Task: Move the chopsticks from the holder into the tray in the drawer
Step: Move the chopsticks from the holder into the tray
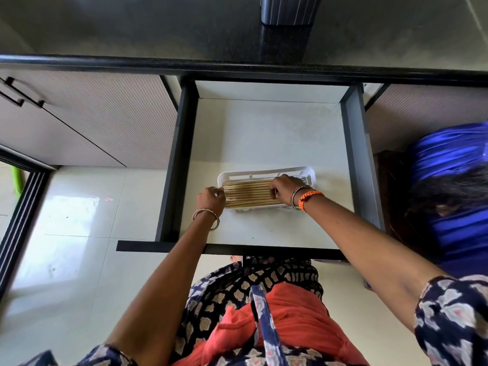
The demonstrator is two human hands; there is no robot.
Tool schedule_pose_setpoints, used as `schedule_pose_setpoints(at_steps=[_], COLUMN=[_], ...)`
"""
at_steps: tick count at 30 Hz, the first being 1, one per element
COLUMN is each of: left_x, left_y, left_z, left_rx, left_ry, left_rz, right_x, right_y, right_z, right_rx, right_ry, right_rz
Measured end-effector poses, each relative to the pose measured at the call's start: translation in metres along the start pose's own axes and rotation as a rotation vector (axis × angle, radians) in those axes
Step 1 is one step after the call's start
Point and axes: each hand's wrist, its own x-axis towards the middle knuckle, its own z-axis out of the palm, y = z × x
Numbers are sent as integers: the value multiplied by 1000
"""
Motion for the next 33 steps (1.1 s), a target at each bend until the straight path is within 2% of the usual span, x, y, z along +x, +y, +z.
schedule_pose_setpoints(at_steps=[3, 5, 6, 8, 10, 12, 14, 17, 20, 23, 29, 33], left_x=[0, 5, 9, 17, 27, 36, 44, 46, 59, 81, 131, 154], left_y=[9, 23, 33, 65, 108, 161, 219, 299, 358, 390, 397, 401], left_z=[-7, -20, -29, -50, -71, -87, -99, -110, -112, -103, -93, -94], left_rx=[72, 253, 336, 389, 248, 61, -2, -13, 14, 84, 239, 177], left_ry=[-78, -164, -169, -59, 44, 70, 92, 142, 187, 180, 193, 240], left_rz=[-17, 7, 36, 133, 242, 369, 511, 680, 783, 806, 813, 817], right_x=[1, 3, 5, 9, 13, 19, 26, 41, 60, 95, 188, 216], right_y=[2, 3, 3, 5, 9, 18, 30, 52, 77, 104, 147, 156], right_z=[-10, -28, -43, -80, -127, -180, -232, -295, -341, -374, -410, -424], right_rx=[12, 41, 58, 120, 205, 299, 386, 502, 581, 684, 1058, 1172], right_ry=[53, 119, 165, 284, 455, 648, 802, 940, 1001, 1021, 986, 904], right_rz=[0, -10, -26, -46, -37, -13, 5, 87, 176, 222, 293, 188])
